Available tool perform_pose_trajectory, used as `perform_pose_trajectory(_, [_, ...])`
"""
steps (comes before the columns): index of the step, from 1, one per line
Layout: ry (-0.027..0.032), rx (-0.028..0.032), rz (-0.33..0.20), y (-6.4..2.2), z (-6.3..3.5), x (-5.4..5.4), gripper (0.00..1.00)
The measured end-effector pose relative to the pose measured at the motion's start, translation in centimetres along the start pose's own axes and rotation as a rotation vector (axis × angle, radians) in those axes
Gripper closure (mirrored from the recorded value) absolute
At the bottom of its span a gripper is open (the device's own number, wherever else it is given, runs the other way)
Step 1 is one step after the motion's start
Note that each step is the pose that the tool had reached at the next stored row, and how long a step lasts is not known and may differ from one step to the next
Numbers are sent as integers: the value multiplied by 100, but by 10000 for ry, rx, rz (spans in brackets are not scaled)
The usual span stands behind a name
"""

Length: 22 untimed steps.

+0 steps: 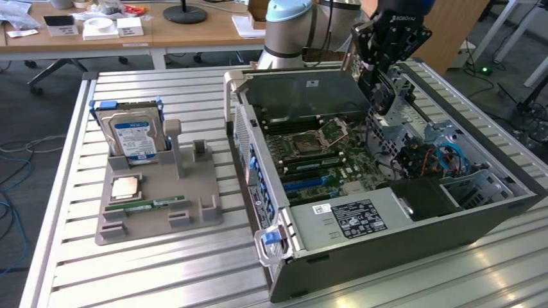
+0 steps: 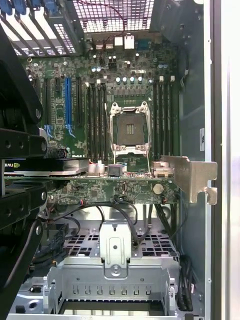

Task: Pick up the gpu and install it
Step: 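Pick up the gpu and move the gpu toward the slot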

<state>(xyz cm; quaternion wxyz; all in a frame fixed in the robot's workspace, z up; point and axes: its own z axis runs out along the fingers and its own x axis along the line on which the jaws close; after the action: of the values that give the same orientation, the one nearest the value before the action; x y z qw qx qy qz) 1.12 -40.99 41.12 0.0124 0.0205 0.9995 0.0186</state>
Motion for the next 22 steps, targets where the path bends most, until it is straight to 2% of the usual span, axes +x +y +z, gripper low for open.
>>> perform_pose_trajectory(8, [0,0,-4,0,0,-8,74])
perform_pose_trajectory(22, [0,0,-2,6,4,-155,74])
